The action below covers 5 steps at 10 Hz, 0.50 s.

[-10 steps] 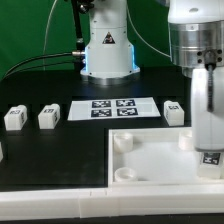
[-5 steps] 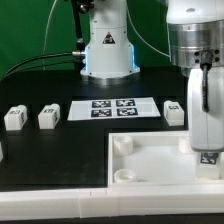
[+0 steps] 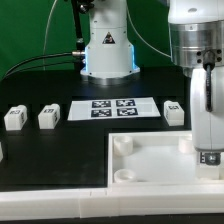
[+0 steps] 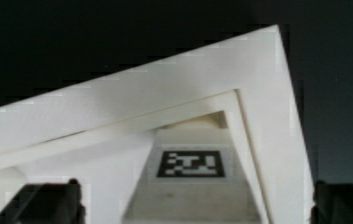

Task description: Assemble one leg

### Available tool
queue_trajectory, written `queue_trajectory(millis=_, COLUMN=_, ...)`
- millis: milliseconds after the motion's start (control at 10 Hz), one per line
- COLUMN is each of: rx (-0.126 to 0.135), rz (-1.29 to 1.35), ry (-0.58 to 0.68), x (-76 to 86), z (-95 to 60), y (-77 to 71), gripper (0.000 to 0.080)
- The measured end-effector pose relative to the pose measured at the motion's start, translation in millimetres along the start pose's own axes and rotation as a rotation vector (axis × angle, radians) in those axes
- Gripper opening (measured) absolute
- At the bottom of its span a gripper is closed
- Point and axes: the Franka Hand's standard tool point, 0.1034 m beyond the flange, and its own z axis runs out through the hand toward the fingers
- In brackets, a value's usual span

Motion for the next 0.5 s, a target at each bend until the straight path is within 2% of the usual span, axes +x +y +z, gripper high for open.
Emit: queue_trajectory(millis=500, rx=0.0, rz=-0.013, ry=0.0, x=-1.6, z=0.2, y=0.8, gripper=0.0649)
